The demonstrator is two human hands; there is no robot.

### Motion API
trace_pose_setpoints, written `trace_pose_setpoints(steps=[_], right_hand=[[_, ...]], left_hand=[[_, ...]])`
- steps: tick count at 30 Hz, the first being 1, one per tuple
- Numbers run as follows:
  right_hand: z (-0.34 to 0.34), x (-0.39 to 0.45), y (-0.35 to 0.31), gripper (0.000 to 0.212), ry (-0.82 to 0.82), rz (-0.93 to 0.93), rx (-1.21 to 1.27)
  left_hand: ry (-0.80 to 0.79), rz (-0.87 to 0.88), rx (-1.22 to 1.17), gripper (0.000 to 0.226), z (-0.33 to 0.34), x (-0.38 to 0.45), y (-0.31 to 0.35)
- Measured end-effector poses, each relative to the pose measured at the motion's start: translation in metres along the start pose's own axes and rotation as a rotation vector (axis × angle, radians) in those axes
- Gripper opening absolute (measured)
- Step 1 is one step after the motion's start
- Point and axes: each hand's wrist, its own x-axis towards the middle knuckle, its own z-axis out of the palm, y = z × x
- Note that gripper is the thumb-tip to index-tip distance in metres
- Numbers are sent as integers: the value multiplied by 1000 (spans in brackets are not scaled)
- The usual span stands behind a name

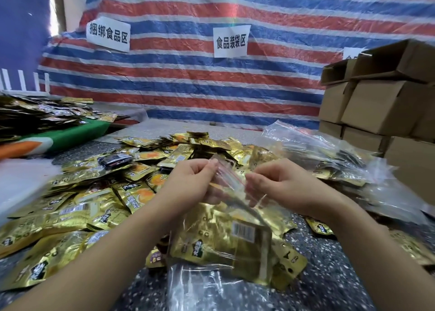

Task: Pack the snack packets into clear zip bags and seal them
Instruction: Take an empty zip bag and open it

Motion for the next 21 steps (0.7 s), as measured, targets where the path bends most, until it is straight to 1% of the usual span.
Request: trace_pose_setpoints(steps=[2, 6, 8, 10, 12, 14, 15, 16, 17, 18, 19, 20, 21], right_hand=[[3, 1, -1, 37, 49, -17, 16], [2, 3, 3, 37, 197, -33, 99], [0, 4, 6, 36, 249, -51, 187], [-3, 5, 8, 36, 270, -59, 358], [-8, 6, 10, 43, 283, -59, 665], [-15, 8, 17, 50, 335, -47, 987], [-18, 9, 22, 51, 370, -31, 1084], [-18, 11, 27, 48, 407, 17, 1101], [-16, 14, 34, 42, 449, 105, 1012], [-11, 15, 40, 35, 485, 213, 813], [-6, 16, 47, 29, 500, 299, 542], [0, 15, 54, 27, 486, 338, 268], [6, 15, 60, 26, 432, 340, 40]], left_hand=[[-45, -25, -43, 32, 0, 0, 0], [-147, -73, -55, 33, -4, 0, 0], [-178, -87, -78, 33, -7, 1, -1], [-164, -58, -167, 31, -10, 4, -1], [-137, -32, -302, 29, -14, 6, 3], [-101, -18, -371, 28, -19, 7, 7], [-79, -15, -372, 28, -20, 7, 9], [-58, -10, -351, 28, -20, 7, 9], [-40, -2, -313, 27, -20, 7, 8], [-25, 4, -272, 26, -19, 7, 6], [-12, 6, -236, 26, -18, 7, 5], [-4, 3, -206, 26, -17, 7, 3], [2, 0, -182, 27, -17, 8, 2]])
